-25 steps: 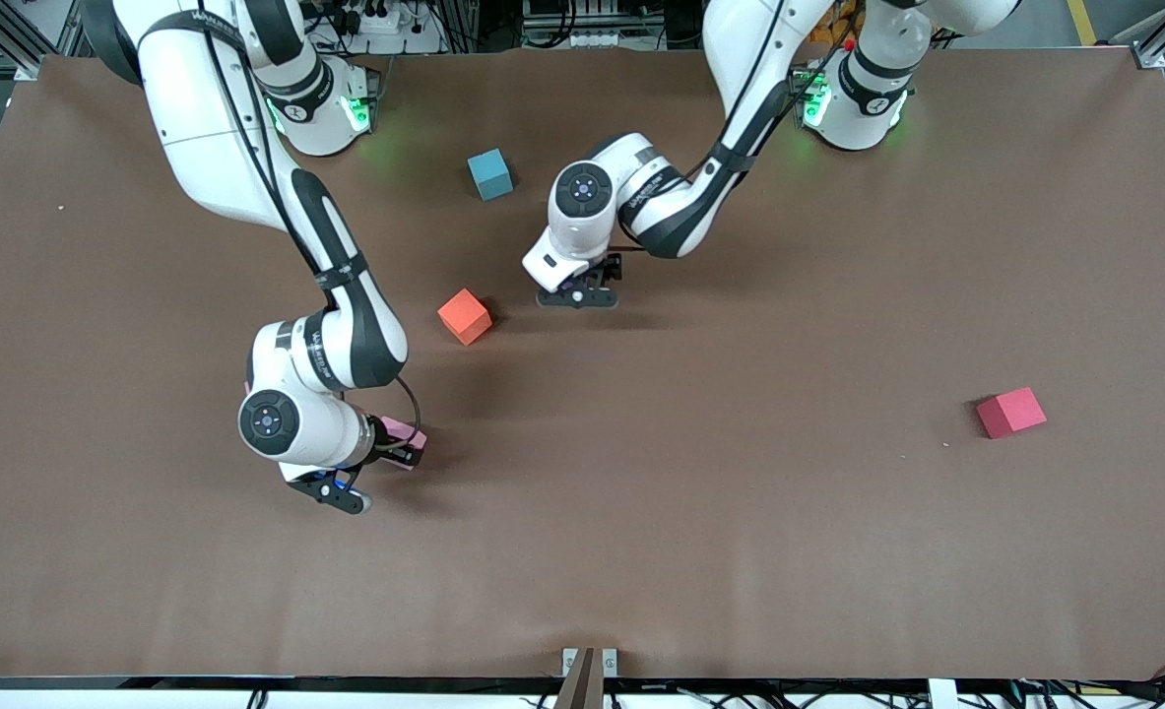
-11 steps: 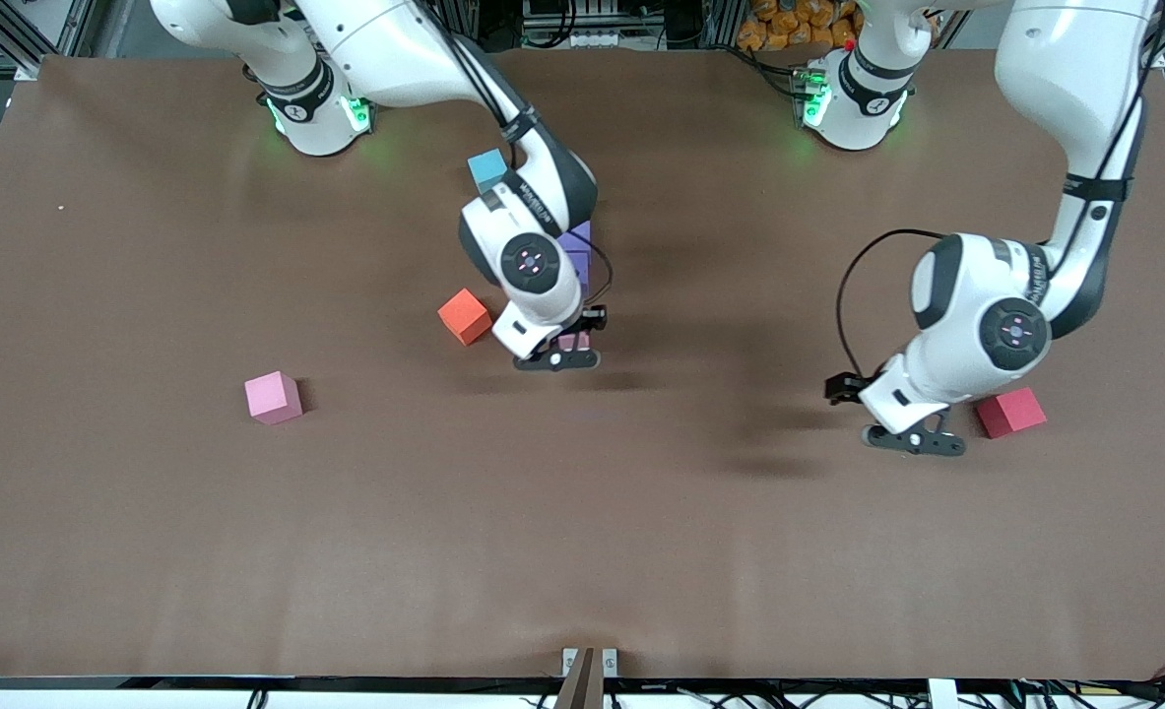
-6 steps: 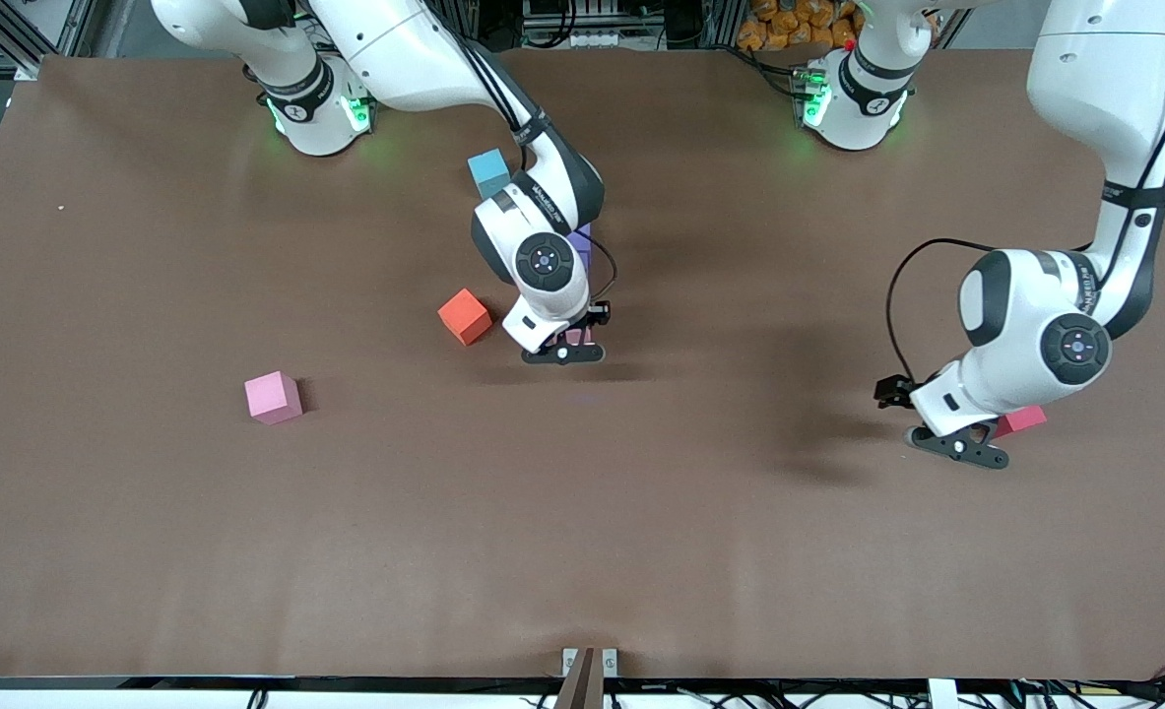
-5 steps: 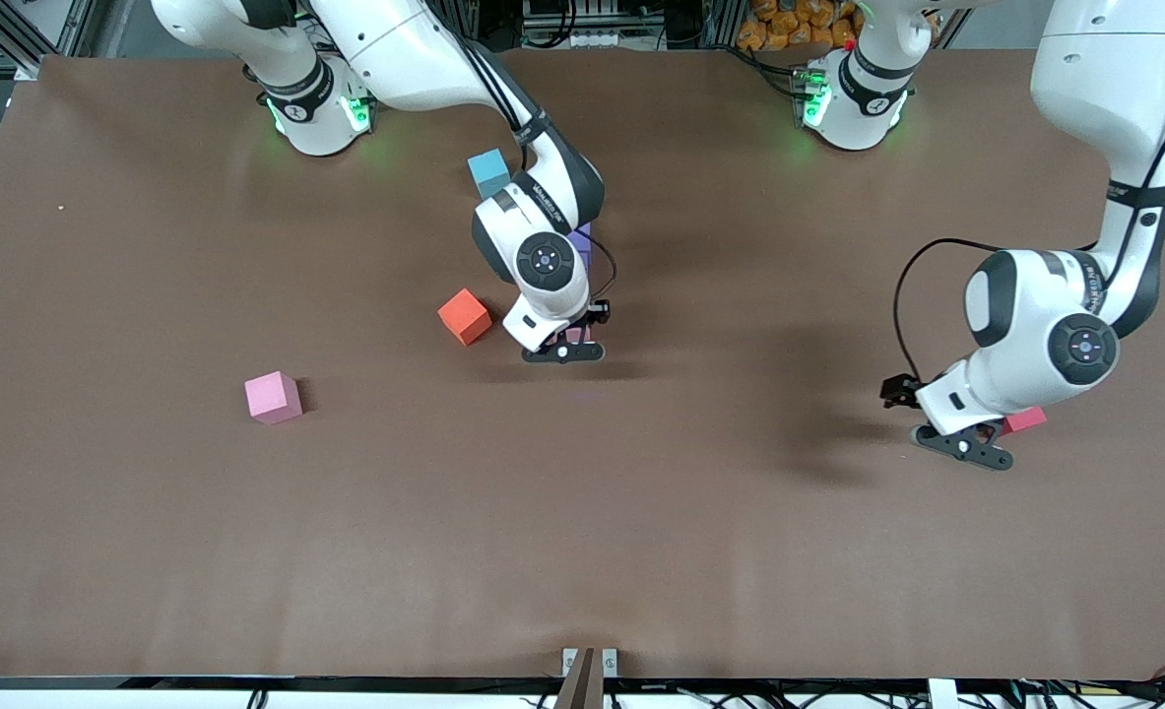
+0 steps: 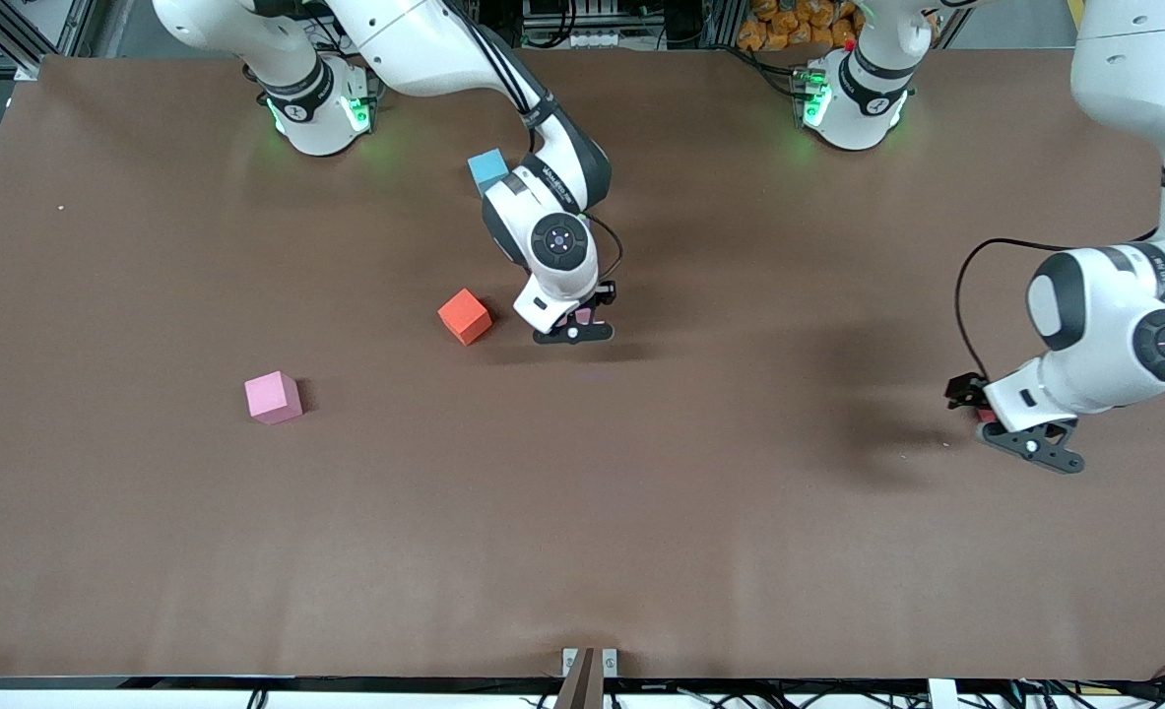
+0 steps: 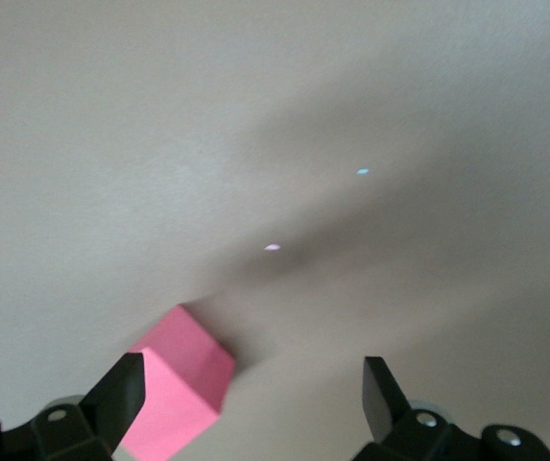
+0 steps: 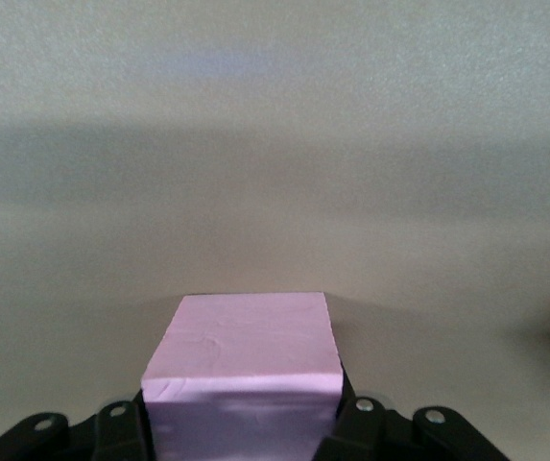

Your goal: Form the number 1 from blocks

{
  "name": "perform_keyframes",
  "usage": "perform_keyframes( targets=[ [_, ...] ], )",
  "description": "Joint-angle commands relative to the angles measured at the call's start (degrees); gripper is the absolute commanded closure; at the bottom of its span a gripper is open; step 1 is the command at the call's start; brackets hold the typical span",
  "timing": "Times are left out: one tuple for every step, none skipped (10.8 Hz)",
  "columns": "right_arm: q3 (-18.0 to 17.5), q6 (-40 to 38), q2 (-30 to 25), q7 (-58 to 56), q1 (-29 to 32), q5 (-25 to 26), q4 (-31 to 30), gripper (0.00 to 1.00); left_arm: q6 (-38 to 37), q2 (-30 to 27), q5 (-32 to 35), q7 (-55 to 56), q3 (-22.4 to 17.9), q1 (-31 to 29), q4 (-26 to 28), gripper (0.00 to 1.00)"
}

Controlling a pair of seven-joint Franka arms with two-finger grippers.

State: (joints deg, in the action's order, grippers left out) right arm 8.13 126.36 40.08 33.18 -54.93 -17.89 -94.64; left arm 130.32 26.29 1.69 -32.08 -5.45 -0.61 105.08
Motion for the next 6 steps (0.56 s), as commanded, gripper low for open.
perform_keyframes(
  targets=[
    [0.57, 0.47, -2.73, 0.65, -1.15, -0.31, -3.44, 0.0, -0.68, -0.19, 0.42, -3.08, -1.92, -0.27, 0.04, 0.0],
    [0.57, 0.38, -2.99, 1.09, -0.97, -0.31, -3.36, 0.0, -0.68, 0.25, 0.34, -3.16, -3.33, -0.36, 0.04, 0.0],
    [0.57, 0.21, -4.64, 1.09, 0.25, -0.31, -3.44, 0.0, -0.68, 0.34, -0.19, -3.08, -3.86, -0.71, 0.04, 0.0],
    [0.48, -0.32, -6.83, 1.01, 2.61, -0.31, -3.44, 0.0, -0.68, 0.34, -0.97, -3.16, -4.3, -0.62, 0.04, 0.0],
    [0.48, -1.63, -8.68, -0.13, 4.72, -0.31, -3.18, 0.0, -0.68, 0.43, -1.59, -2.99, -4.39, -0.71, -0.05, 0.0],
    [0.48, -2.25, -10.09, -1.88, 7.0, -0.13, -2.66, 0.0, -0.59, 0.69, -1.95, -2.9, -4.48, -0.71, -0.14, 0.0]
  ],
)
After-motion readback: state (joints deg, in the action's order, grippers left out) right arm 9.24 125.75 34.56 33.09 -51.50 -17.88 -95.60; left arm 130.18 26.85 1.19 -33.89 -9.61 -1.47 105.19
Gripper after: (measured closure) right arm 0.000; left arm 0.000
